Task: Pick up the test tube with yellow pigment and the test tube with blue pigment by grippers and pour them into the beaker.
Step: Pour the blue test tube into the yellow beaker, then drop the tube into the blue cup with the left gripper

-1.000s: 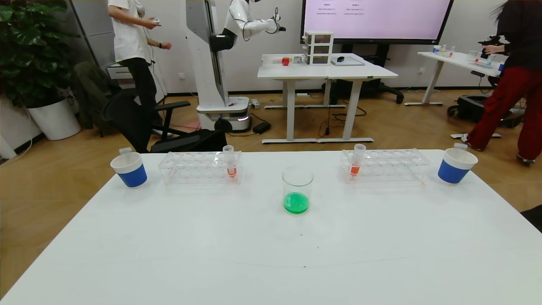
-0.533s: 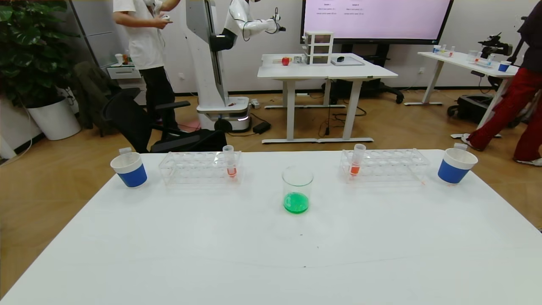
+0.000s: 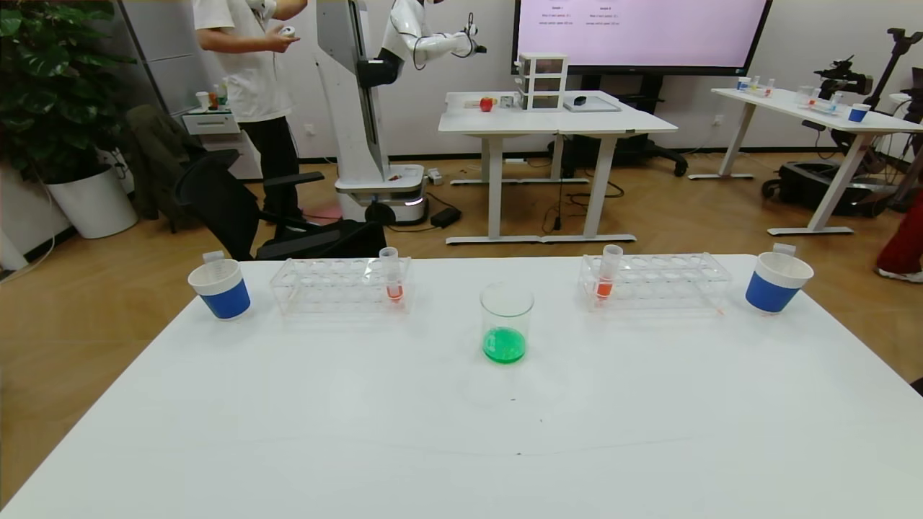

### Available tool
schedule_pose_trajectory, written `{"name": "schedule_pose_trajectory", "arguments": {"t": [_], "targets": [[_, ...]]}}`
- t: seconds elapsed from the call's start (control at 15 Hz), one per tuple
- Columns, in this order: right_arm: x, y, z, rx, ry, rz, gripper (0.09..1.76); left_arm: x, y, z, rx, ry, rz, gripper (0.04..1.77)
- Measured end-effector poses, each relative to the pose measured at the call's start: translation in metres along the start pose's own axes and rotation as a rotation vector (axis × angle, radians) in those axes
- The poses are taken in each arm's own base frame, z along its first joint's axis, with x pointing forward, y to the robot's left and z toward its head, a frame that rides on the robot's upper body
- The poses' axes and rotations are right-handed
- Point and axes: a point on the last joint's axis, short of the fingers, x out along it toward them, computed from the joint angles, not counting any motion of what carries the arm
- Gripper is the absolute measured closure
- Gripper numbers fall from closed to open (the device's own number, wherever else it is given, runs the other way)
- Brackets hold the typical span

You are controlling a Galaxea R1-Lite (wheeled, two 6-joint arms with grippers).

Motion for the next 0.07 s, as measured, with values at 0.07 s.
{"name": "schedule_pose_trajectory", "arguments": {"t": [0.07], "targets": [[0.0000,0.0000,0.0000,0.000,0.000,0.000,0.11,0.0000,0.0000,-0.0001,0.000,0.000,-0.001,0.06]]}}
